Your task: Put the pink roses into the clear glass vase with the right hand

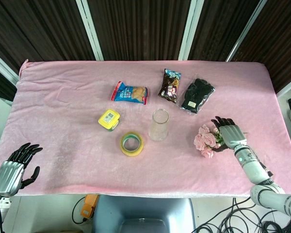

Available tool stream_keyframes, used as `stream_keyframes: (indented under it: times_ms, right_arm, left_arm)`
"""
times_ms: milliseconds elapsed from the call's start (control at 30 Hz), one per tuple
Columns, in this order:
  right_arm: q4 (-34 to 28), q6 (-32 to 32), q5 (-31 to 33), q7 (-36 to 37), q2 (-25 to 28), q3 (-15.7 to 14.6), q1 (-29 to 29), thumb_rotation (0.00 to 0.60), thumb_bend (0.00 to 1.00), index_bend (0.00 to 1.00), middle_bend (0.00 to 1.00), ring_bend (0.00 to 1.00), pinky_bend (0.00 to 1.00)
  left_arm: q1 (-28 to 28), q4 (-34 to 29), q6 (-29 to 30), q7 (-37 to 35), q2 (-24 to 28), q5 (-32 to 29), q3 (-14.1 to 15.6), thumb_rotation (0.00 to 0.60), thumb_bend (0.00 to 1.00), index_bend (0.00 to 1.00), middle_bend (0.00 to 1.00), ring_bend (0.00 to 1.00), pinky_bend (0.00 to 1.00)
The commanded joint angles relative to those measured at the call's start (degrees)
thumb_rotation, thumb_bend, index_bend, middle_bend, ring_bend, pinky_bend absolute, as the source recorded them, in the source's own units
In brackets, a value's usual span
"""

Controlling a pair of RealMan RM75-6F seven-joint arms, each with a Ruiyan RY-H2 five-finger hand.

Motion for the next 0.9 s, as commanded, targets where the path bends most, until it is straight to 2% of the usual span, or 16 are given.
stream_keyframes:
  times_ms: [33, 433, 600, 667, 700, 767, 900]
  right_arm:
    - [-0.18, 0.36, -0.08, 0.26, 0.10, -0.27, -0.08, 0.600, 0.18, 0.00, 0.00, 0.00, 0.08]
    - [1.34, -0.52, 0.32, 0.89, -0.92, -1.30, 0.87, 0.600, 0.18, 0.00, 0.00, 0.00, 0.10]
    - [4.44, -1.56, -0.12, 1.31, -3.85, -1.38, 2.13, 0.600, 0.18, 0.00, 0.01, 0.00, 0.29]
    - [5.71, -1.88, -0.57, 1.89, -5.10, -1.28, 2.52, 0.600, 0.18, 0.00, 0.09, 0.05, 0.32]
    - [6.62, -1.85, -1.02, 2.42, -5.99, -1.19, 2.69, 0.600, 0.18, 0.02, 0.16, 0.12, 0.37]
    - [7.96, -1.71, -1.84, 3.11, -7.27, -1.22, 2.81, 0.600, 0.18, 0.09, 0.24, 0.23, 0.46]
    - [10.38, -1.19, -3.15, 3.11, -9.41, -1.96, 2.79, 0.600, 0.18, 0.37, 0.42, 0.44, 0.68]
  left_arm:
    - [-0.04, 0.04, -0.05, -0.12, 0.00, -0.03, -0.02, 0.600, 0.46, 0.23, 0.18, 0.10, 0.26]
    - [-0.13, 0.06, -0.02, -0.04, -0.02, 0.12, 0.01, 0.600, 0.46, 0.23, 0.18, 0.10, 0.26]
    - [-0.05, -0.03, 0.15, -0.12, 0.06, 0.15, 0.04, 0.600, 0.46, 0.23, 0.18, 0.10, 0.26]
    - [0.04, -0.01, 0.32, -0.25, 0.11, 0.08, 0.00, 0.600, 0.46, 0.23, 0.18, 0.10, 0.26]
    - [0.11, 0.00, 0.42, -0.36, 0.16, -0.01, -0.04, 0.600, 0.46, 0.23, 0.18, 0.10, 0.26]
    - [0.26, 0.08, 0.61, -0.65, 0.22, -0.13, -0.06, 0.600, 0.46, 0.23, 0.18, 0.10, 0.26]
    - [0.49, 0.18, 0.97, -1.20, 0.40, -0.43, -0.22, 0.600, 0.46, 0.23, 0.18, 0.10, 0.26]
